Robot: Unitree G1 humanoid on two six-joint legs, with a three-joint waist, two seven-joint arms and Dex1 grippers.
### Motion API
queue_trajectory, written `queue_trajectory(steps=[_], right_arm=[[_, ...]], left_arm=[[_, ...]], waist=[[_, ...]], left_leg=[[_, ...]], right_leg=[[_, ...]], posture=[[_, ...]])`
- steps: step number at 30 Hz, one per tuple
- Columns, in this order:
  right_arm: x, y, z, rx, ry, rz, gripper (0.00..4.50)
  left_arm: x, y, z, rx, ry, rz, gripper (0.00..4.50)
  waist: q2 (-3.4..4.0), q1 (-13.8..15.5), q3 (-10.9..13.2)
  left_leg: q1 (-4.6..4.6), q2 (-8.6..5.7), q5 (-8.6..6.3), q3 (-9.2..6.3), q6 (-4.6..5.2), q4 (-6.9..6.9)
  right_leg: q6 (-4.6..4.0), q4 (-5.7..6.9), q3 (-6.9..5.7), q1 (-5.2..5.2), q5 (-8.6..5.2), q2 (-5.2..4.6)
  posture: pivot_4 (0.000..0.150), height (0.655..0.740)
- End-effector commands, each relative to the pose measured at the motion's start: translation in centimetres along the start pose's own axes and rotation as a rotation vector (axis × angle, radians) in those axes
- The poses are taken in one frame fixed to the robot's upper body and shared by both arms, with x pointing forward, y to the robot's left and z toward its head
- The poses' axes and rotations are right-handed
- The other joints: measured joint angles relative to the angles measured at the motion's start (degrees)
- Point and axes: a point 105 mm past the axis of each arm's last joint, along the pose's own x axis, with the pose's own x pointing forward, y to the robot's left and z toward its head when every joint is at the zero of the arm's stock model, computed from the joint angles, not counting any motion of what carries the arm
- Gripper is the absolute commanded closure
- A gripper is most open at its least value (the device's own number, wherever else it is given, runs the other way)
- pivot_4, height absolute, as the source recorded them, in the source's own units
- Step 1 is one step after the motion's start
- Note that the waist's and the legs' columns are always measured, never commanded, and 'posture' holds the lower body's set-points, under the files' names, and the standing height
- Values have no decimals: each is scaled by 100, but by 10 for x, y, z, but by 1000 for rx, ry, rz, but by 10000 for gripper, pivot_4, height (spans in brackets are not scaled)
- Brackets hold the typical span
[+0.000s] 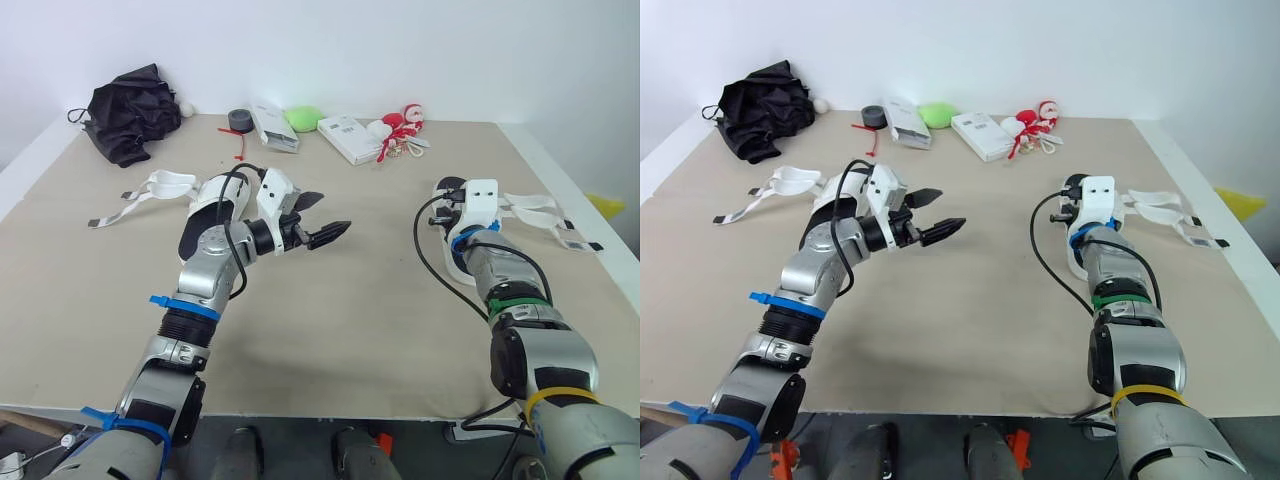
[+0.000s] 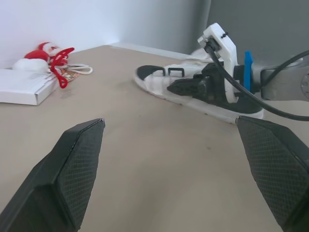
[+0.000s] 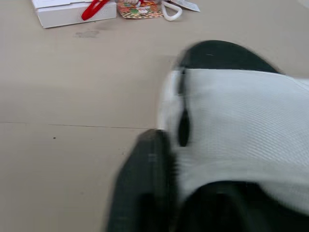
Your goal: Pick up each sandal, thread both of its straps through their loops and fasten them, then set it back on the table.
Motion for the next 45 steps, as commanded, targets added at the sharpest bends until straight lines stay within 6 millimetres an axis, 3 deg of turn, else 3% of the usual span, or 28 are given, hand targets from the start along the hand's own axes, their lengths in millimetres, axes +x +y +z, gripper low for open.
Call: queue_trajectory(steps=[1,5,8,11,14,17,22,27,33,45], right_arm=[[1,3,11,15,-39,27,44575],[1,13,14,83,-49,122,44575],[-12,60,31,71,-96,512,44575],[-57,109,39,-18,-127,950,44575],[-90,130,32,-112,-103,1147,44575],[-118,154,11,-226,-5,1320,44575],[-148,176,-5,-314,57,1476,44575],[-160,183,-14,-358,94,1548,45000],[-152,179,-20,-373,128,1528,45000],[-146,180,-27,-365,168,1544,45000]], left_arm=[[-5,5,14,28,-37,15,0],[-19,4,14,21,-12,-30,0],[-40,-1,14,12,37,-113,0],[-64,-11,15,-33,86,-224,0],[-75,-9,17,-50,102,-233,0],[-91,2,18,-54,130,-213,0],[-104,6,16,-52,164,-209,0],[-109,7,3,-9,234,-237,15898],[-109,2,-12,27,308,-318,44641],[-89,-3,-49,151,433,-383,44641]], waist=[[0,-3,0],[0,-44,0],[4,-135,3],[15,-243,10],[35,-212,22],[47,-149,29],[47,-125,30],[46,-107,31],[45,-106,31],[45,-91,31]], left_leg=[[0,0,0,0,0,-1],[0,1,0,0,0,-4],[1,2,0,-2,0,-9],[2,11,-2,-6,-1,-16],[-6,12,-1,-40,-2,-19],[-11,13,0,-52,-4,-16],[-11,13,2,-55,-7,-10],[-13,13,2,-54,-8,-2],[-13,16,3,-54,-8,-2],[-12,18,3,-55,-8,17]], right_leg=[[0,0,0,0,0,0],[0,0,0,-1,0,1],[-1,0,-1,-2,0,3],[-3,4,0,-6,-2,12],[-17,11,-35,-6,-12,15],[4,15,-51,-8,-32,16],[8,16,-55,-6,-40,15],[7,17,-57,-4,-40,15],[4,18,-59,-5,-40,17],[2,36,-58,-5,-41,20]], posture=[[1500,7322],[1500,7322],[1500,7322],[1500,7322],[1500,7322],[1500,7322],[1500,7322],[1500,7322],[1500,7322],[1500,7322]])
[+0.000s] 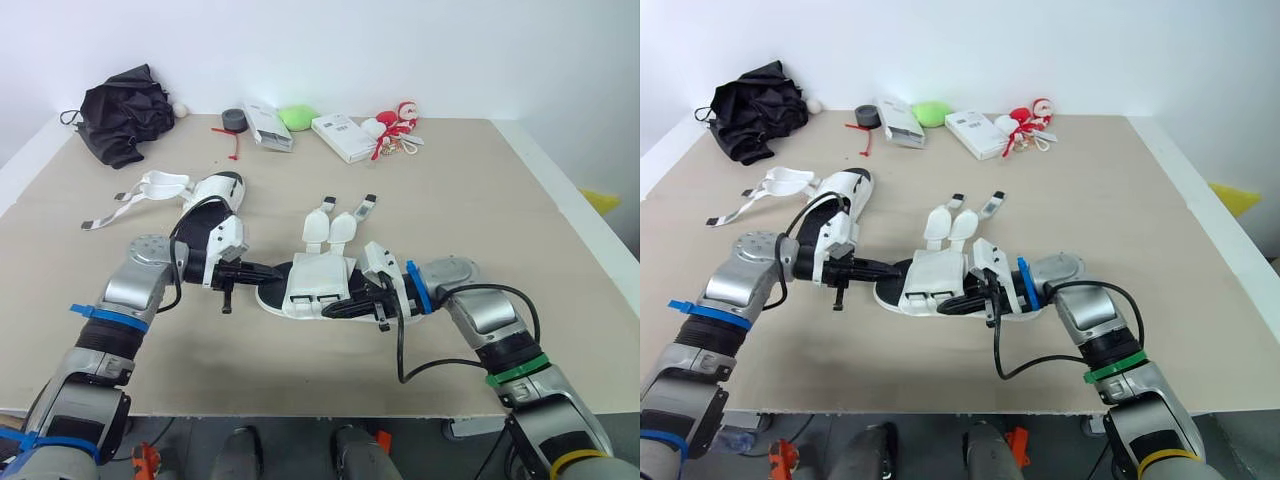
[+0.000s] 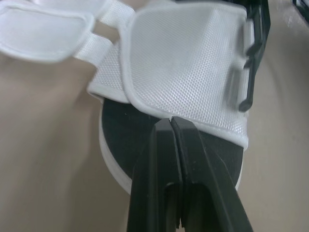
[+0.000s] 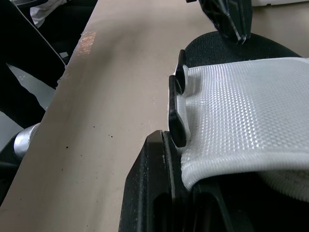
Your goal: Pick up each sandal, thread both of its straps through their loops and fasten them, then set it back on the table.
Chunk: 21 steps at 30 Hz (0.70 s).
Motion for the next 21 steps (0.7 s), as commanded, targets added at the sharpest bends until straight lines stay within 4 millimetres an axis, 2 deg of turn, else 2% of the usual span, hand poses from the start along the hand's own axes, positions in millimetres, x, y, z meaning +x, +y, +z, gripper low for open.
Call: queue_trajectory(steps=[1,8,15,21], right_arm=[[-2,-4,3,-9,8,13,45000],[-4,-10,-6,9,43,30,45000],[-7,-15,-13,29,63,15,45000],[-6,-16,-11,40,52,1,45000]], left_arm=[[0,8,5,63,20,18,44641],[4,10,-9,78,54,20,44641],[21,-13,-33,96,111,-71,44641],[34,-11,-47,99,143,-39,44641]], waist=[[0,0,0],[-1,0,0],[-2,-3,-7],[-1,22,-37]], left_leg=[[0,0,0,0,0,0],[1,0,0,0,0,42],[15,-2,1,0,2,56],[28,-2,1,0,2,56]], right_leg=[[0,0,0,0,0,0],[2,37,2,3,-2,0],[-1,50,5,17,-2,-1],[-6,50,5,29,-5,-2]], posture=[[1500,7322],[1500,7322],[1500,7322],[1500,7322]])
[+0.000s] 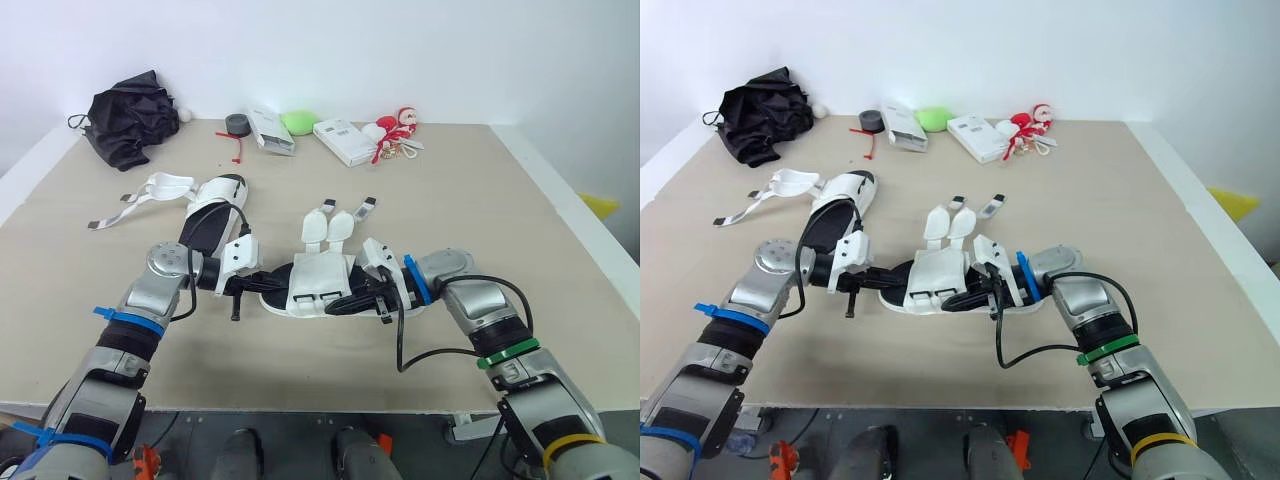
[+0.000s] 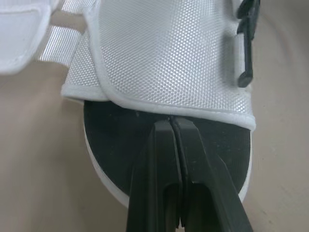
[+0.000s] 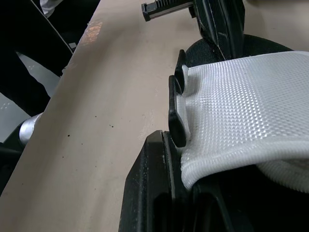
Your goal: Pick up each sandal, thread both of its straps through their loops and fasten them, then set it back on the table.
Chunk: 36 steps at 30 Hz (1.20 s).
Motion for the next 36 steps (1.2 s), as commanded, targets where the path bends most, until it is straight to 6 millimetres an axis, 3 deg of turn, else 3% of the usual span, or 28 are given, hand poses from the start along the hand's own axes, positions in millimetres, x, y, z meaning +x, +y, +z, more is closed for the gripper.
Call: queue_trajectory(steps=[1,6,7,8,11,14,15,16,20,25,28,32,36], right_arm=[[-2,-3,-4,30,18,-28,45000],[-5,-2,-7,71,14,-36,45000],[-6,-3,-9,91,20,-41,41114],[-8,-2,-10,105,28,-38,41114],[-13,3,-16,117,65,-17,29890],[-30,3,-19,131,84,-40,18089],[-38,2,-19,136,88,-57,18089],[-46,1,-16,137,84,-71,14697],[-89,-8,4,133,30,-166,14697],[-117,-37,36,194,-134,-328,14697],[-109,-58,33,297,-172,-403,14697],[-81,-71,17,383,-132,-416,14697],[-66,-81,14,435,-154,-432,14697]], left_arm=[[21,-16,-33,-73,98,-38,44641],[30,-22,-48,-96,136,-38,44641],[31,-24,-51,-99,141,-42,44949],[32,-25,-52,-103,143,-44,44949],[33,-25,-53,-103,140,-47,45000],[33,-25,-53,-103,141,-50,45000],[33,-25,-53,-103,141,-51,45000],[33,-25,-53,-102,141,-51,45000],[33,-21,-48,-122,102,-31,45000],[33,-15,-42,-157,50,-8,45000],[32,-11,-37,-180,22,-5,45000],[30,-3,-32,-206,-4,-8,45000],[27,0,-31,-201,5,-22,45000]], waist=[[2,43,-26],[1,111,-44],[1,119,-46],[0,125,-53],[6,127,-67],[7,131,-74],[9,140,-76],[10,149,-77],[15,170,-78],[30,170,-74],[28,180,-75],[29,183,-74],[31,171,-73]], left_leg=[[5,-1,0,0,0,1],[16,-5,1,0,2,8],[19,-6,1,0,2,7],[36,-10,-1,0,-1,7],[63,-29,-4,0,-6,5],[73,-43,-5,1,-8,5],[73,-43,-5,1,-8,5],[72,-49,-5,3,-8,4],[59,-53,-5,7,-7,-3],[56,-55,-6,13,-5,-9],[52,-55,-5,4,-4,-14],[34,-57,-3,4,0,-13],[-15,-57,13,0,25,-12]], right_leg=[[-14,0,1,6,-9,-1],[-37,0,4,8,-2,-1],[-39,0,5,5,-2,-2],[-40,-1,5,7,-2,-6],[-44,-2,3,36,-5,-31],[-45,-25,3,59,-6,-52],[-45,-26,3,59,-6,-52],[-44,-35,3,65,-6,-60],[-42,-80,-2,70,-7,-71],[-40,-82,-2,64,-7,-73],[-38,-83,-8,62,-7,-70],[-35,-85,-7,51,-6,-69],[-13,-84,2,31,3,-57]], posture=[[1500,7322],[1500,7322],[1500,7322],[1500,7322],[1500,7322],[1500,7322],[1500,7322],[1500,7322],[1500,7322],[1500,7322],[1500,7322],[1500,7322],[1500,7322]])
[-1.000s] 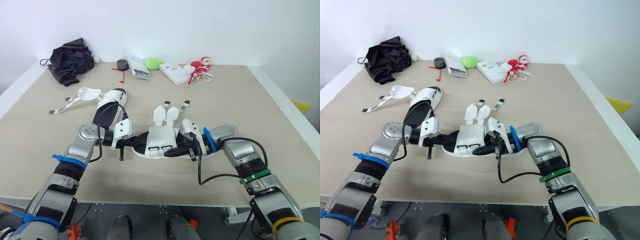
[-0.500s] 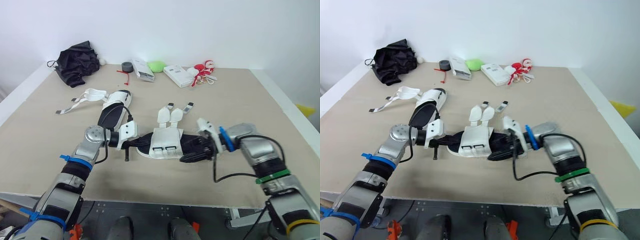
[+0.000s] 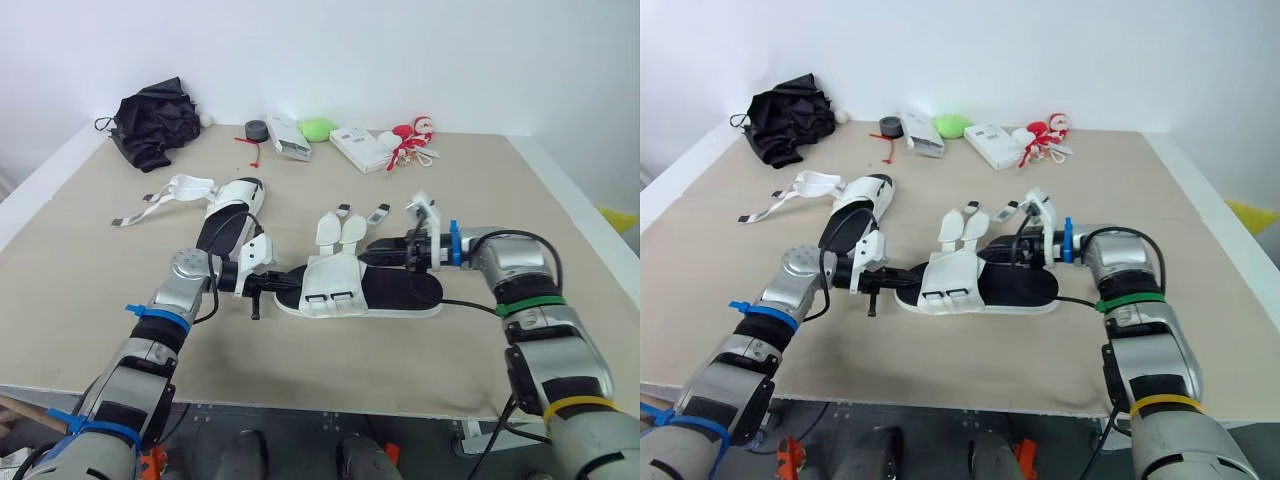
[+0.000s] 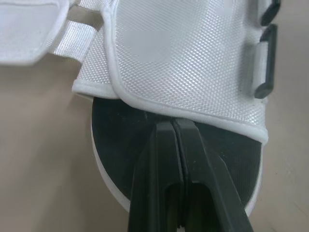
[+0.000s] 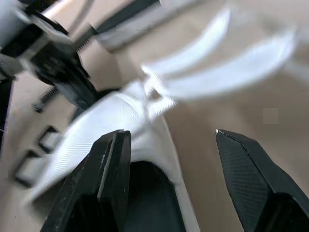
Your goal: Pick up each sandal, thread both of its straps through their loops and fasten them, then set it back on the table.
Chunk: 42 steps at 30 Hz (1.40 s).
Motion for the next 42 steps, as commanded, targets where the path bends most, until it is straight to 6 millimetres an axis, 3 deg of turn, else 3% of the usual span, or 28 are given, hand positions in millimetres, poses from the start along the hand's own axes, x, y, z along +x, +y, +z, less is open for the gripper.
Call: queue_trajectory(steps=[1,8,14,23,27,40,42], right_arm=[[10,-2,22,13,-65,-22,14697],[20,6,48,89,-212,45,14697],[34,4,48,119,-221,20,14697],[49,-3,70,169,-341,-85,14697],[45,-7,90,174,-422,-139,14697],[31,-12,110,151,-487,-198,14697],[30,-11,113,152,-501,-191,19789]], left_arm=[[-1,-5,-26,-80,101,-21,45000],[0,-5,-27,-66,119,-44,45000],[1,-8,-31,-69,125,-51,45000],[1,-11,-33,-78,124,-53,45000],[2,-12,-34,-81,122,-56,45000],[4,-15,-37,-90,115,-51,45000],[5,-15,-36,-91,111,-46,45000]], waist=[[0,-40,0],[2,-55,1],[2,-57,1],[3,-61,2],[3,-61,2],[3,-59,2],[3,-59,2]], left_leg=[[3,3,0,-1,1,1],[2,7,1,-16,1,-4],[1,7,1,-17,1,-7],[-1,6,1,-18,1,-9],[-1,6,1,-18,1,-11],[-2,2,1,-19,2,-34],[-1,2,1,-19,2,-36]], right_leg=[[-1,0,1,1,2,6],[-6,2,0,-4,8,19],[-1,2,0,-4,3,20],[-1,2,0,-7,3,19],[0,2,1,-7,3,19],[7,1,2,-8,-12,18],[6,1,2,-8,-12,18]], posture=[[1500,7322],[1500,7322],[1500,7322],[1500,7322],[1500,7322],[1500,7322],[1500,7322]])
